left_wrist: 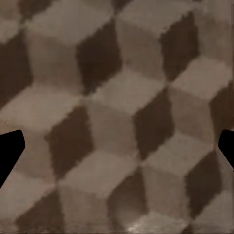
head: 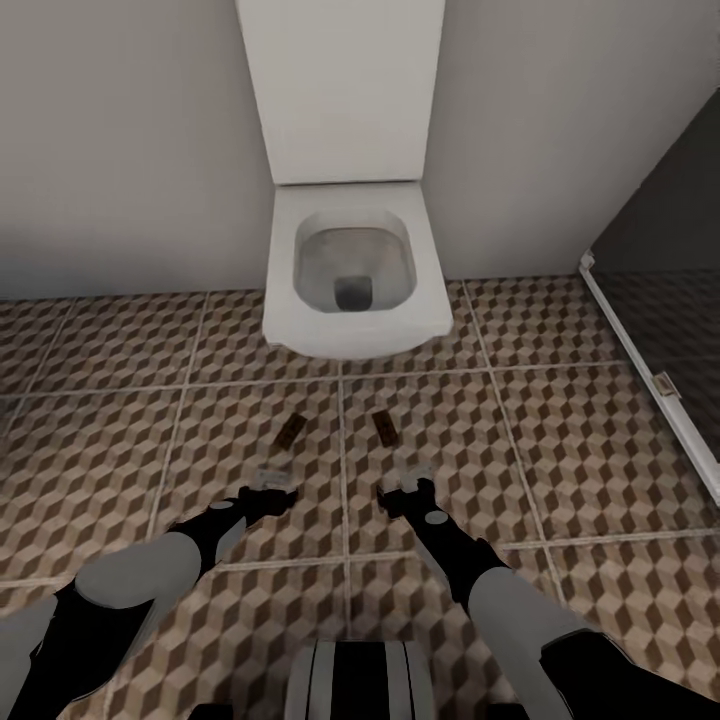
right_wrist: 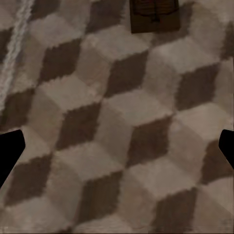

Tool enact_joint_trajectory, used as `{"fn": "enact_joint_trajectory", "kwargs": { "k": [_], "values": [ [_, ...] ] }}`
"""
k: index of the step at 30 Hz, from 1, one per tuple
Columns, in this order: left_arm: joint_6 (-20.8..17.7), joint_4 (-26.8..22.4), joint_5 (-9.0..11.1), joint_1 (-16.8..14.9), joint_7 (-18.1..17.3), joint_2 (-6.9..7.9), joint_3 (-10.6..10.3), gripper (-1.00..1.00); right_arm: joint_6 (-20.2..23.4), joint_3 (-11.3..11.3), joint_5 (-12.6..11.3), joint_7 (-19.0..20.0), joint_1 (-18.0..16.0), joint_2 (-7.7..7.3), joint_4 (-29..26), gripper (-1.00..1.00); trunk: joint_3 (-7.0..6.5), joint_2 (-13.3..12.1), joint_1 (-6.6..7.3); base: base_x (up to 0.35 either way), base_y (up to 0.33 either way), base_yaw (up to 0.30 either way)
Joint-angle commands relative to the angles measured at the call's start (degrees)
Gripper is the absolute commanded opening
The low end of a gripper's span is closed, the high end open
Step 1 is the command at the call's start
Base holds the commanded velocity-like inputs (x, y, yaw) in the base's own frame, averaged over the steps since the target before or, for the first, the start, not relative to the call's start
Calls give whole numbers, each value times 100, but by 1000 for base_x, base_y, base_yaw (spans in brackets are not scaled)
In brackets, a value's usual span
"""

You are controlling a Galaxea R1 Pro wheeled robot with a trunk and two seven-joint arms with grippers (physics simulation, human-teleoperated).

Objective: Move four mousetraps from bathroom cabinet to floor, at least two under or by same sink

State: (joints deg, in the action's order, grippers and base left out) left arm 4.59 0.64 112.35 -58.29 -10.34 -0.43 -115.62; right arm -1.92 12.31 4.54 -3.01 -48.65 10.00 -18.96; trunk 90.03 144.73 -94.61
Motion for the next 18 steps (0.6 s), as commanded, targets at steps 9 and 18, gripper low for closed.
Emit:
{"fn": "enact_joint_trajectory", "kwargs": {
  "k": [9,18],
  "values": [
    [14,7,50,-1,-26,-1,-48,100,-10,17,47,-28,-4,0,6,100,3,1,4,-310,0,0],
    [15,7,50,0,-22,-1,-48,100,-10,17,47,-31,-4,0,6,100,3,1,4,-62,0,0]
  ]
}}
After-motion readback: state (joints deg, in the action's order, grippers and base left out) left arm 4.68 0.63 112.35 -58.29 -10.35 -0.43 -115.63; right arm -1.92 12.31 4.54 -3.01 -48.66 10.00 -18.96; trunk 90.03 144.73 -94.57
